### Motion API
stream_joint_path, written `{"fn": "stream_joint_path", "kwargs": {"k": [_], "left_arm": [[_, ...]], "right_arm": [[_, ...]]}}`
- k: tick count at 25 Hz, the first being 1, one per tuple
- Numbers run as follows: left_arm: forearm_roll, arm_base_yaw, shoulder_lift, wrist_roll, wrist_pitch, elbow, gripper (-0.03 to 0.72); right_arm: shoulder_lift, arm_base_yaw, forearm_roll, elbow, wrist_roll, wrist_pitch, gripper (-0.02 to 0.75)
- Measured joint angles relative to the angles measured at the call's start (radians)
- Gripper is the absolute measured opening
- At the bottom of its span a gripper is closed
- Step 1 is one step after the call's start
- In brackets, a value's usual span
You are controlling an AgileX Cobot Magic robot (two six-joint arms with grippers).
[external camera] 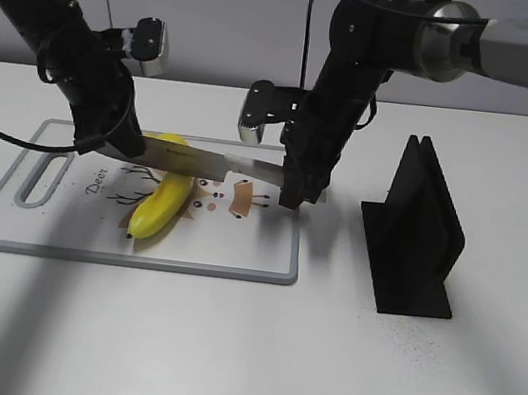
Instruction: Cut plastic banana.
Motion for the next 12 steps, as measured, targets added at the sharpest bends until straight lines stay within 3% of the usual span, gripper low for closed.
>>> {"fn": "stream_joint_path", "kwargs": {"k": [12], "left_arm": [[-0.003, 0.002, -0.002, 0.002, -0.003, 0.001, 0.019]], "right_arm": [[-0.027, 0.001, -0.001, -0.021, 0.004, 0.039, 0.182]]}}
